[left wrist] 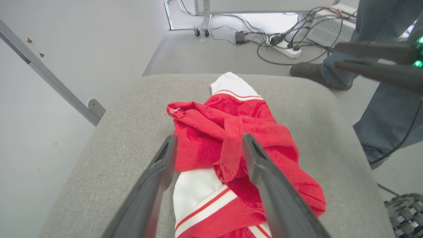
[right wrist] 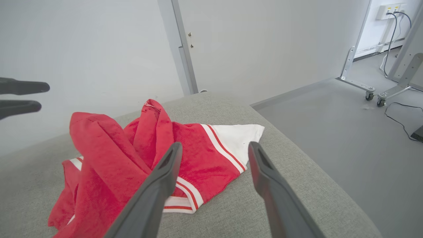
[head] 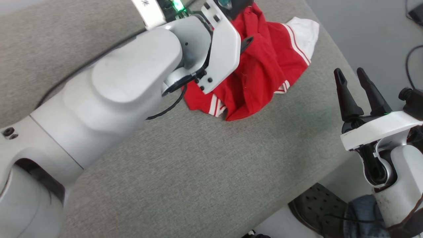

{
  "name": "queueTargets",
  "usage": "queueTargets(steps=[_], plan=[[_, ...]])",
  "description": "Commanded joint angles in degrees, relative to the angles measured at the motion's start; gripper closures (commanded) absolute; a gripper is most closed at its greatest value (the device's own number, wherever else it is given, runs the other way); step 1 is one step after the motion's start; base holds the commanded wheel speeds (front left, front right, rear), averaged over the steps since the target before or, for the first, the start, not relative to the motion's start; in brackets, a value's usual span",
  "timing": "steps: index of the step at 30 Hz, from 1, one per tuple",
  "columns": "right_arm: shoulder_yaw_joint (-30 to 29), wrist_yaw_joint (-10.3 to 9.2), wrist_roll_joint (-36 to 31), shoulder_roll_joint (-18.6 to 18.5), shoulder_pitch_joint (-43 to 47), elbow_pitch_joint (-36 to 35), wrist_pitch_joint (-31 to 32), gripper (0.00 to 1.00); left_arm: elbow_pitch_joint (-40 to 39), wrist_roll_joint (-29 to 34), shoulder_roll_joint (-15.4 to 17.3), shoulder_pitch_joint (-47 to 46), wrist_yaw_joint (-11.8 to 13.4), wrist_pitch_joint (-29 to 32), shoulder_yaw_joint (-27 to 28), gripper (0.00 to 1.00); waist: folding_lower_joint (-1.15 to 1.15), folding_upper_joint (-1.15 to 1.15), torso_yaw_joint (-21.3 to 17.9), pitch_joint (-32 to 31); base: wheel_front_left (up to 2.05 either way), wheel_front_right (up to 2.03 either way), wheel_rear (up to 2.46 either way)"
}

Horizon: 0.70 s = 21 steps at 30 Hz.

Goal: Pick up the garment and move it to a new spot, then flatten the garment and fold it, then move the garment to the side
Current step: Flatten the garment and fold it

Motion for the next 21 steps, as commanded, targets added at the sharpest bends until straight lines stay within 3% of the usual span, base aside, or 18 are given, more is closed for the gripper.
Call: queueTargets(steps=[1,11,21], plan=[[-0.09,-0.02,-0.25,0.36,0.64,-0.3,0.14,0.0,0.14,2.1,-0.21,0.7,0.13,1.11,0.01,0.0,0.0,0.0,-0.67,0.31,0.0,0.0,0.0],[-2.14,-0.02,-0.47,2.05,3.62,-1.87,-1.0,0.0,5.2,14.12,-1.36,2.78,0.13,5.36,0.05,0.0,0.0,0.0,-1.55,2.98,0.0,0.0,0.0],[-3.41,-0.02,-1.09,3.5,5.01,-3.5,-0.99,0.0,7.96,13.6,-3.61,4.25,0.13,7.85,0.03,0.0,0.0,0.0,-1.59,4.51,0.0,0.0,0.0]])
